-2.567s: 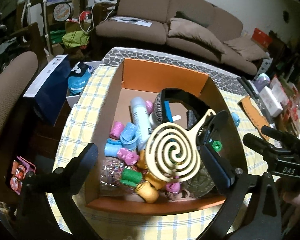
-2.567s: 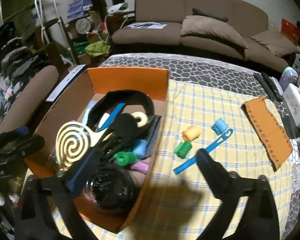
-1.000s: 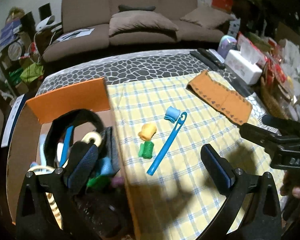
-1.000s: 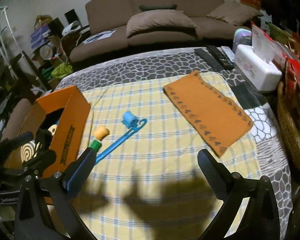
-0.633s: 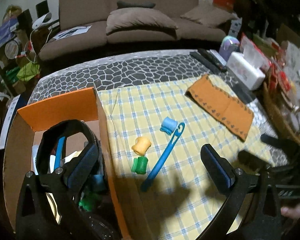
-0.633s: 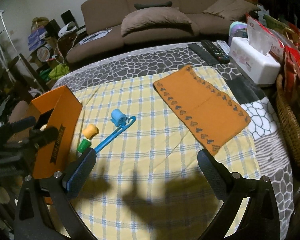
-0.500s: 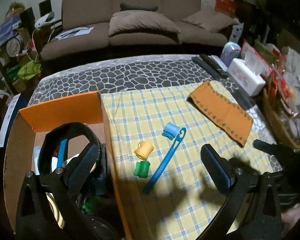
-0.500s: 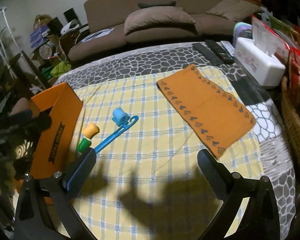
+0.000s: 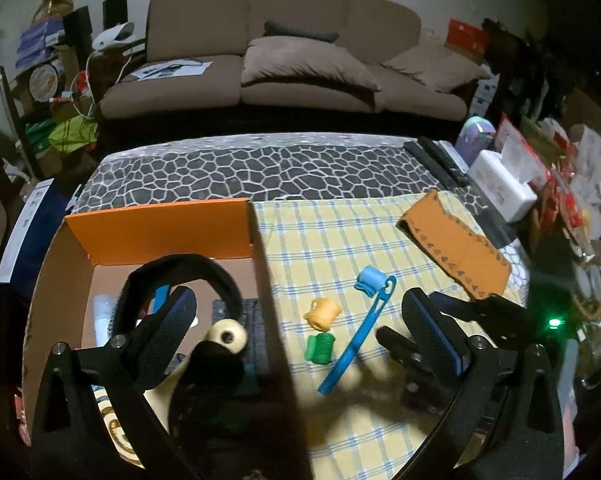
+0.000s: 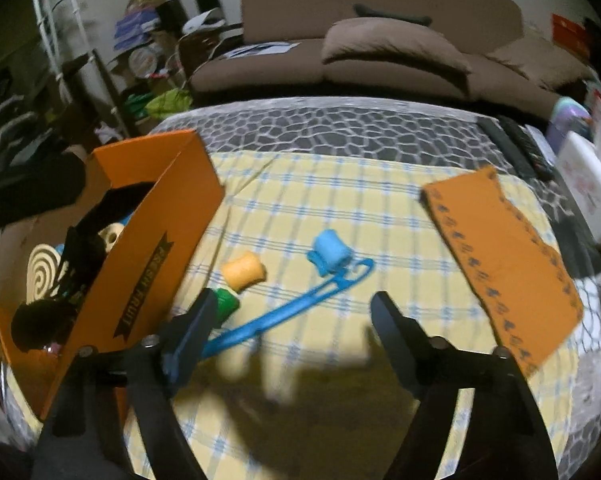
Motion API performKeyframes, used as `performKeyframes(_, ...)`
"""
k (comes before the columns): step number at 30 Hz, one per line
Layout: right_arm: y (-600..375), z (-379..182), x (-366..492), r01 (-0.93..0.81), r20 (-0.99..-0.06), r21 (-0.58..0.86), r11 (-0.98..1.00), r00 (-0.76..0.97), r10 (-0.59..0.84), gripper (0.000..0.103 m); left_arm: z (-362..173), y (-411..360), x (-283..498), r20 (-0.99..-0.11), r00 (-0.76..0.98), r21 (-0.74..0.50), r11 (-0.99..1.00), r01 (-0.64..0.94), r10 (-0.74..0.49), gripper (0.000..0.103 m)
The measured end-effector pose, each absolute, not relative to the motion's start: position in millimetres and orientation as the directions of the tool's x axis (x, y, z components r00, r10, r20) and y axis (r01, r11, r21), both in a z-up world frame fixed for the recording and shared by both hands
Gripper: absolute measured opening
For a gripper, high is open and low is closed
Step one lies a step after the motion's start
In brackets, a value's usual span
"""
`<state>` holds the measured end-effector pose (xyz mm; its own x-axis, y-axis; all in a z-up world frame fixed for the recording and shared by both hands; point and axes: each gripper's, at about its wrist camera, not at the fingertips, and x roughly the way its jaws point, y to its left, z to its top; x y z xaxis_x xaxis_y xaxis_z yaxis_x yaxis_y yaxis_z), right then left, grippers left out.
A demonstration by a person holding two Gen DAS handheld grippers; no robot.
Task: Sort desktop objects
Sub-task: 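Close the right gripper on the orange spool while the left gripper approaches the blue spool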
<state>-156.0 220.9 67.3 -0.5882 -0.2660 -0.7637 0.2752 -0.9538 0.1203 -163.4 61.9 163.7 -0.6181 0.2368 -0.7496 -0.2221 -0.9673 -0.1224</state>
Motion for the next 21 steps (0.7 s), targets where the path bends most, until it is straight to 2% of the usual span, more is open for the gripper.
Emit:
performKeyframes(13, 172.8, 33.4, -189.8, 0.397, -0.774, 0.108, -0.911, -0.542, -0.327, 0.053, 162.7, 41.4, -170.1, -0.748, -0.618, -0.131, -0.967, -0.219, 0.241, 0.103)
performKeyframes(21, 163.4, 13.4, -200.2, 0.395, -0.790, 0.115, -0.911, -0.520, -0.325, 0.053, 160.5, 40.4, -172.7, -0.752, -0.612, -0.130, -0.966, -0.224, 0.244, 0.103)
